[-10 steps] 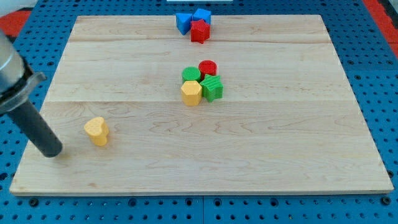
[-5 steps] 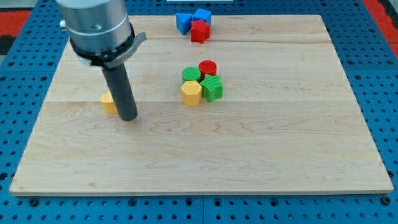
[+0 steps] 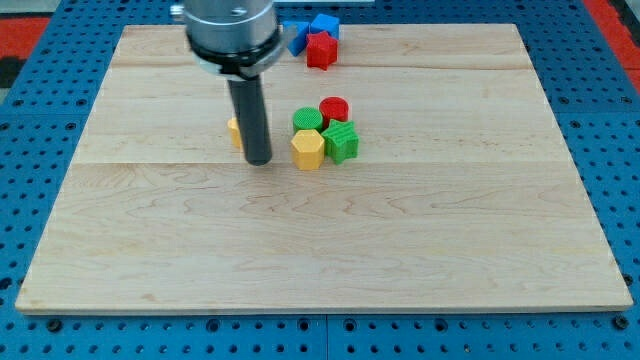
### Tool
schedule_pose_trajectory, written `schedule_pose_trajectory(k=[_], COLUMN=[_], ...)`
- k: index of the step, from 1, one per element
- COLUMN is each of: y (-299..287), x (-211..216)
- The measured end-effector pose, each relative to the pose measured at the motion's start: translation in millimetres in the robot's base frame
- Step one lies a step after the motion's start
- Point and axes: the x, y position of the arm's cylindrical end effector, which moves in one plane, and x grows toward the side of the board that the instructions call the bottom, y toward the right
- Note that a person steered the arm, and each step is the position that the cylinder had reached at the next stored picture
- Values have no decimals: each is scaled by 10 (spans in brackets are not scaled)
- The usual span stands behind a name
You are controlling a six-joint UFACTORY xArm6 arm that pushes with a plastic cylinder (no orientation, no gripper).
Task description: Slide the yellow heart to the group of blocks
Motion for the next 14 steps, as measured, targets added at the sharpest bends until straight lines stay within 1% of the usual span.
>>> schedule_pose_trajectory(k=[2, 3, 6, 7, 8, 12, 14], y=[-314, -411, -1060, -1351, -1452, -1079, -731], x=[25, 145, 683, 640, 424, -153, -274])
